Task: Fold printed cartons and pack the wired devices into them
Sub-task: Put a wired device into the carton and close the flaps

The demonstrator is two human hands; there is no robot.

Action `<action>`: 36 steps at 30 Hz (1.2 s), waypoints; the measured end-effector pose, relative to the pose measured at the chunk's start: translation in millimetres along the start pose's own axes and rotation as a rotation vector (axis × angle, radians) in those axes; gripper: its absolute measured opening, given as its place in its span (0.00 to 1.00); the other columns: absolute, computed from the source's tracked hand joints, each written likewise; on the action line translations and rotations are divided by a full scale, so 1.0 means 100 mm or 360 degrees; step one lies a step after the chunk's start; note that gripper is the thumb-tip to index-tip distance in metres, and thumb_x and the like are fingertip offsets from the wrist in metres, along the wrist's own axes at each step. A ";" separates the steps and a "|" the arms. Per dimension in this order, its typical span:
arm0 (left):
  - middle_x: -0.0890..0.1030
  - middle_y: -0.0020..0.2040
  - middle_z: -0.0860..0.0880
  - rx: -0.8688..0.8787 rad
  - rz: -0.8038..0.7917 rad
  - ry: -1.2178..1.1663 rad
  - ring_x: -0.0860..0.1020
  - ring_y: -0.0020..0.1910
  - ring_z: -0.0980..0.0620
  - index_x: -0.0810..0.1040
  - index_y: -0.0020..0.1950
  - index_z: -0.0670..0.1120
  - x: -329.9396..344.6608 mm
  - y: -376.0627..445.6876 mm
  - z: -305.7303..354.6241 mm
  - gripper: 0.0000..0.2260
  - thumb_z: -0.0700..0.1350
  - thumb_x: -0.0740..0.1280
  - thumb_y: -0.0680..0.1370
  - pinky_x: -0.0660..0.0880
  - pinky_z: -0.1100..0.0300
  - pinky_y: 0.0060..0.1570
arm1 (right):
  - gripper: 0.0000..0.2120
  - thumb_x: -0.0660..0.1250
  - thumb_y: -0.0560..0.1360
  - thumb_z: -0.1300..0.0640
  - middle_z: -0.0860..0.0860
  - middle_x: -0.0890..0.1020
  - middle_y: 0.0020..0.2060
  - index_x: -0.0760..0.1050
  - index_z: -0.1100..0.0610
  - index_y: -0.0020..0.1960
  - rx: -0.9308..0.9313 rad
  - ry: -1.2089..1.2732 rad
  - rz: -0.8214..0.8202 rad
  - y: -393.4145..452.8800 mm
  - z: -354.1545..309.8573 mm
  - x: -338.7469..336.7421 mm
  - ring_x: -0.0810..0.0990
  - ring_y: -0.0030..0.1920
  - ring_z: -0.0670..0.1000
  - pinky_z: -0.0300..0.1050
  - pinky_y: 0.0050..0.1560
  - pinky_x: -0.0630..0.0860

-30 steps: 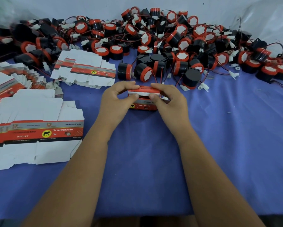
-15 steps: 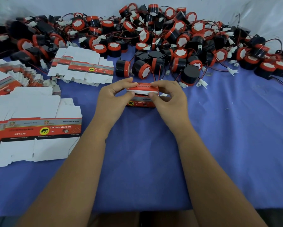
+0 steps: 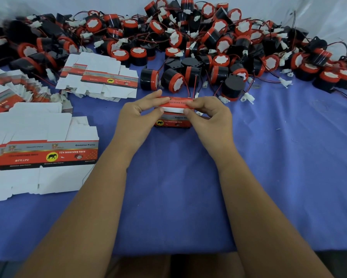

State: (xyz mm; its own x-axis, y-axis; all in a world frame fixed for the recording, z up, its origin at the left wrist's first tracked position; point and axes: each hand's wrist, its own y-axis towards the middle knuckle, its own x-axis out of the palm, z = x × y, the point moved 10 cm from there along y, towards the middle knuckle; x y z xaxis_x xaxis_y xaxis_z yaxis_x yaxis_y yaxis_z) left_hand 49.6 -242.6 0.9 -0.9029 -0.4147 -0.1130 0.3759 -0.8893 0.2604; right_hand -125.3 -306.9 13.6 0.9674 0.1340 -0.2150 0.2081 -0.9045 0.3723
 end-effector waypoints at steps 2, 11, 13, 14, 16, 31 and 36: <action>0.76 0.68 0.55 0.0016 -0.0029 0.0083 0.73 0.66 0.59 0.80 0.58 0.57 0.00 0.01 0.00 0.16 0.37 0.70 0.78 0.76 0.72 0.51 | 0.08 0.73 0.73 0.64 0.53 0.81 0.50 0.79 0.52 0.45 0.0014 -0.0019 0.0010 0.00 0.01 -0.01 0.80 0.52 0.50 0.47 0.56 0.79; 0.75 0.70 0.52 0.0048 -0.0091 0.0181 0.70 0.70 0.56 0.76 0.64 0.55 0.01 0.00 0.00 0.24 0.32 0.72 0.75 0.74 0.66 0.62 | 0.03 0.74 0.72 0.61 0.41 0.81 0.40 0.83 0.55 0.45 -0.0040 -0.0177 0.0124 -0.01 0.01 -0.06 0.82 0.45 0.47 0.44 0.50 0.80; 0.76 0.69 0.52 0.0060 -0.0058 0.0156 0.73 0.69 0.56 0.76 0.64 0.55 0.00 -0.01 0.02 0.24 0.31 0.71 0.75 0.74 0.57 0.66 | 0.03 0.75 0.72 0.60 0.43 0.82 0.40 0.83 0.54 0.45 -0.0019 -0.0170 0.0126 0.00 0.03 -0.06 0.82 0.43 0.48 0.44 0.49 0.80; 0.76 0.68 0.51 0.0071 -0.0029 0.0141 0.74 0.68 0.55 0.76 0.63 0.54 -0.01 -0.01 0.04 0.24 0.31 0.72 0.74 0.74 0.56 0.66 | 0.03 0.75 0.72 0.60 0.43 0.82 0.40 0.84 0.54 0.45 -0.0016 -0.0172 0.0126 0.00 0.03 -0.06 0.82 0.43 0.47 0.43 0.48 0.80; 0.76 0.67 0.48 0.0098 0.0046 0.0133 0.77 0.65 0.52 0.78 0.62 0.51 -0.04 -0.02 0.07 0.22 0.31 0.73 0.73 0.76 0.55 0.63 | 0.03 0.75 0.72 0.59 0.43 0.82 0.39 0.84 0.54 0.46 -0.0022 -0.0190 0.0127 0.00 0.03 -0.05 0.81 0.41 0.46 0.40 0.46 0.79; 0.78 0.57 0.48 0.0048 0.0161 0.0073 0.79 0.52 0.61 0.82 0.53 0.54 -0.12 0.00 0.06 0.15 0.34 0.70 0.76 0.75 0.69 0.50 | 0.09 0.71 0.75 0.65 0.40 0.81 0.44 0.84 0.57 0.53 -0.0017 -0.0200 -0.0048 0.02 -0.01 -0.08 0.80 0.47 0.40 0.30 0.51 0.77; 0.78 0.57 0.48 0.0058 0.0146 0.0085 0.79 0.57 0.57 0.82 0.51 0.55 -0.11 0.01 0.04 0.14 0.34 0.71 0.76 0.77 0.64 0.55 | 0.09 0.70 0.75 0.67 0.48 0.84 0.47 0.84 0.57 0.52 -0.0020 -0.0119 0.0030 0.00 -0.05 -0.10 0.81 0.51 0.45 0.33 0.54 0.77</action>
State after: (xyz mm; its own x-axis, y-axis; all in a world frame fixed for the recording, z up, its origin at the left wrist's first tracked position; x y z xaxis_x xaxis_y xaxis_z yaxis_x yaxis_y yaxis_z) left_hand 59.3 -237.7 5.9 -0.8522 -0.5048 -0.1375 0.4480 -0.8399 0.3065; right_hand -134.3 -306.1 20.1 0.9578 0.0858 -0.2743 0.1919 -0.9015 0.3880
